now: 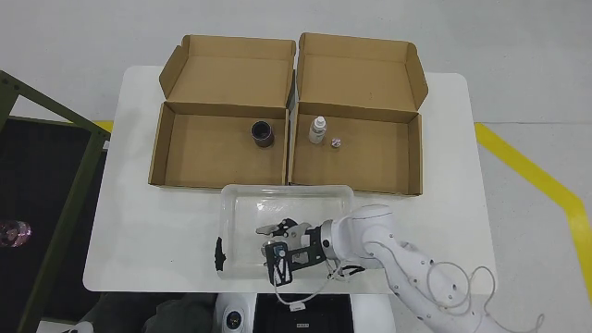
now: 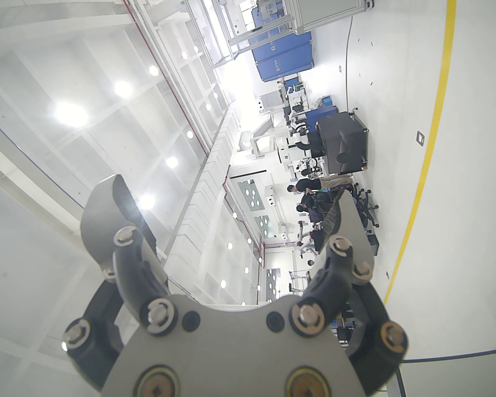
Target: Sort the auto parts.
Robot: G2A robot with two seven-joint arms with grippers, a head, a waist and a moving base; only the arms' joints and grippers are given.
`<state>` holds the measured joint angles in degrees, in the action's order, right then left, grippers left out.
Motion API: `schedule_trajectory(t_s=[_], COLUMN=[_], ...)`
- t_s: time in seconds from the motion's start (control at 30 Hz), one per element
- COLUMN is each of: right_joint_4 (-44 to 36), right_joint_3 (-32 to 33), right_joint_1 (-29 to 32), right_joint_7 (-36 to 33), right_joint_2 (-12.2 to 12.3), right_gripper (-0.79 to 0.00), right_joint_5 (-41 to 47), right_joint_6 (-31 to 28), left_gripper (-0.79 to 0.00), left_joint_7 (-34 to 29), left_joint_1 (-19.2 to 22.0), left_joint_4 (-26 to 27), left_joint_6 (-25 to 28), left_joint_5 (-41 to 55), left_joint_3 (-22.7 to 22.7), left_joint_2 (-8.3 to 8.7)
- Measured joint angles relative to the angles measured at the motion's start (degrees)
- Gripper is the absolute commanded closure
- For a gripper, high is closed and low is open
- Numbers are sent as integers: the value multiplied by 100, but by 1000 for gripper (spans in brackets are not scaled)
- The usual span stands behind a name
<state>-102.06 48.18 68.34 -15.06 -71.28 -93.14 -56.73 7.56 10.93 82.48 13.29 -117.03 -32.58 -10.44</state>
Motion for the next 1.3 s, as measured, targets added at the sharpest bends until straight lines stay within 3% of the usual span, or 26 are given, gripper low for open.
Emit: schedule_trajectory(t_s=[0.7,0.83,0.87,1.0,1.3], right_joint_4=[707,772,785,812,712], right_joint_3=[-551,-611,-626,-663,-650], right_joint_1=[-295,-358,-375,-413,-499], right_joint_7=[-26,-56,-56,-45,44], right_joint_2=[-81,-96,-99,-105,-111], right_gripper=[-372,-237,-237,0,0], right_joint_5=[-89,-103,-102,-90,113], right_joint_6=[373,433,443,465,484], left_gripper=[-785,-785,-785,-785,-785], left_joint_7=[0,0,0,0,0], left_joint_1=[0,0,0,0,0], left_joint_4=[0,0,0,0,0], left_joint_6=[0,0,0,0,0], left_joint_5=[0,0,0,0,0], left_joint_3=[0,0,0,0,0], left_joint_2=[0,0,0,0,0])
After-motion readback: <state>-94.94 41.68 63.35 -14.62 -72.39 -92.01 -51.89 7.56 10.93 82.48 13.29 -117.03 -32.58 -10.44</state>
